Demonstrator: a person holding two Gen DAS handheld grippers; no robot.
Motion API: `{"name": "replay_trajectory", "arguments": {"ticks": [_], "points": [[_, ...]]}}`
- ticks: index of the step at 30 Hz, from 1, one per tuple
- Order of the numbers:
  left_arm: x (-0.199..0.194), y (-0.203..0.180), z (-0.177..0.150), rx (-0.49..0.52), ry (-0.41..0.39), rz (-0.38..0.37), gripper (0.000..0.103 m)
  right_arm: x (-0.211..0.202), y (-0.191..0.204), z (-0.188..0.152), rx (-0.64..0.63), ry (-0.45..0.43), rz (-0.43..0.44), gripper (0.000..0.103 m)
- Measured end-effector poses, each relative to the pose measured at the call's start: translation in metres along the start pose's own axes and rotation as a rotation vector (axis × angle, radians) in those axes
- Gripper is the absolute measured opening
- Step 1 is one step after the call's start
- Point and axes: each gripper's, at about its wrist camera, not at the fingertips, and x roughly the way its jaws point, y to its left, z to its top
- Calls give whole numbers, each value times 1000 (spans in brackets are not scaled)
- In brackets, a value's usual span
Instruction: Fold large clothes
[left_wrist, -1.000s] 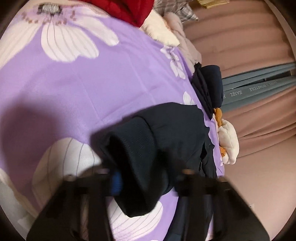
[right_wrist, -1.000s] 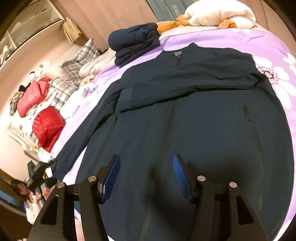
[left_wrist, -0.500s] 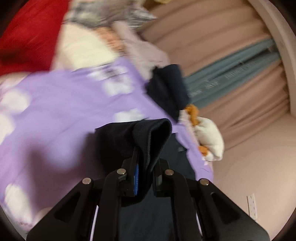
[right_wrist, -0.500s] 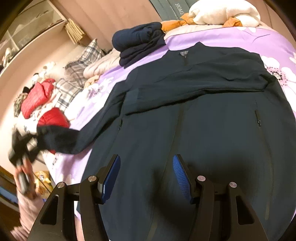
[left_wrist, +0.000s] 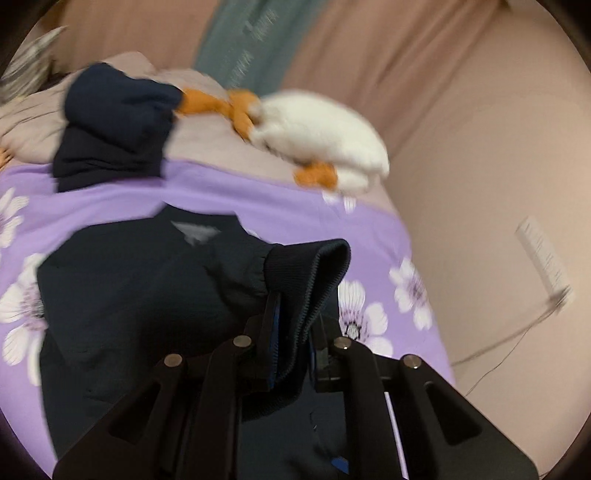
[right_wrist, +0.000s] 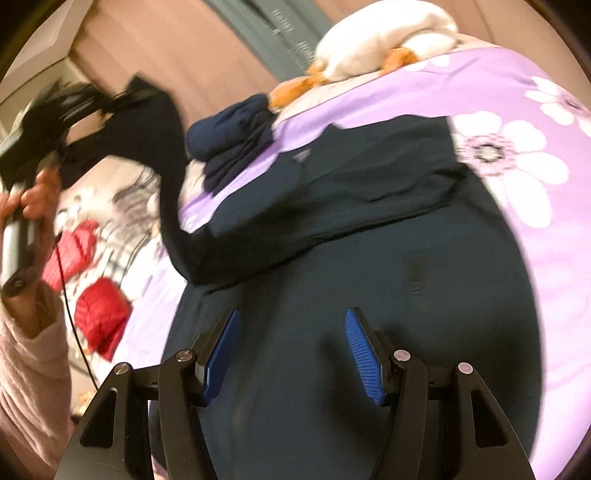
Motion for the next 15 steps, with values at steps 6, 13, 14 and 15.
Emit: {"name": "replay_trajectory", "arguments": {"ticks": [6, 13, 14, 15], "points": [[102, -20, -21, 67, 138, 66, 79, -10, -42, -2, 83, 13, -90, 61], [50, 70, -32, -50, 61, 42, 80, -12, -61, 6, 129, 5, -107, 61], [41, 83, -34, -65, 45, 60, 80, -10, -58, 12, 113, 2, -110, 61], [29, 106, -37, -85, 25, 95, 80, -7, -56, 17, 98, 2, -114, 61]]}}
